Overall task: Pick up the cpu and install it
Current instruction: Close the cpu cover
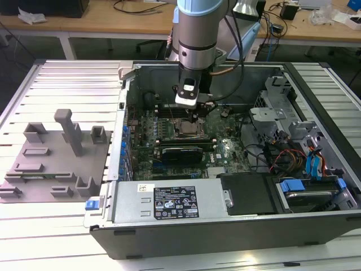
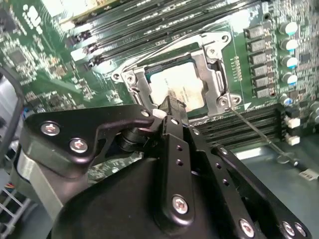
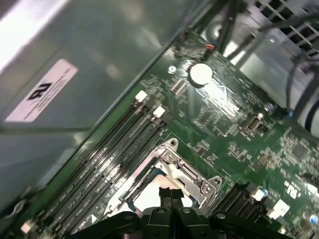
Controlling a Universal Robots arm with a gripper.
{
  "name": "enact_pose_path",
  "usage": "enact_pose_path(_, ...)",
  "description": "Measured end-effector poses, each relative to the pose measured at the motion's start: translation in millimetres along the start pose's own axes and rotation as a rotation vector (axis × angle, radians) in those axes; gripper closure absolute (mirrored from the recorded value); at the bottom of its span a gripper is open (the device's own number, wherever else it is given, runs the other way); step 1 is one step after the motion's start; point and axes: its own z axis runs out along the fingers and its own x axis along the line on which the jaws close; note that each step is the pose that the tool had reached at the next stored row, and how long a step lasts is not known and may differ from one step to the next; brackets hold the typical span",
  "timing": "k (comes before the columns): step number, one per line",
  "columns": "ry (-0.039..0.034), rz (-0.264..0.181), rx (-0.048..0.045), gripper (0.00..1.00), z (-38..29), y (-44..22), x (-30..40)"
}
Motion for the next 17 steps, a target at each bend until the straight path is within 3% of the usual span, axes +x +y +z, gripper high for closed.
enact_pose_path(7,0.0068,-0.180,-0.0073,0.89,0.3,0.0,0.0)
enact_pose_path(17,0.0137,-0.377,-0.0148,0.89,0.9,0.0,0.0)
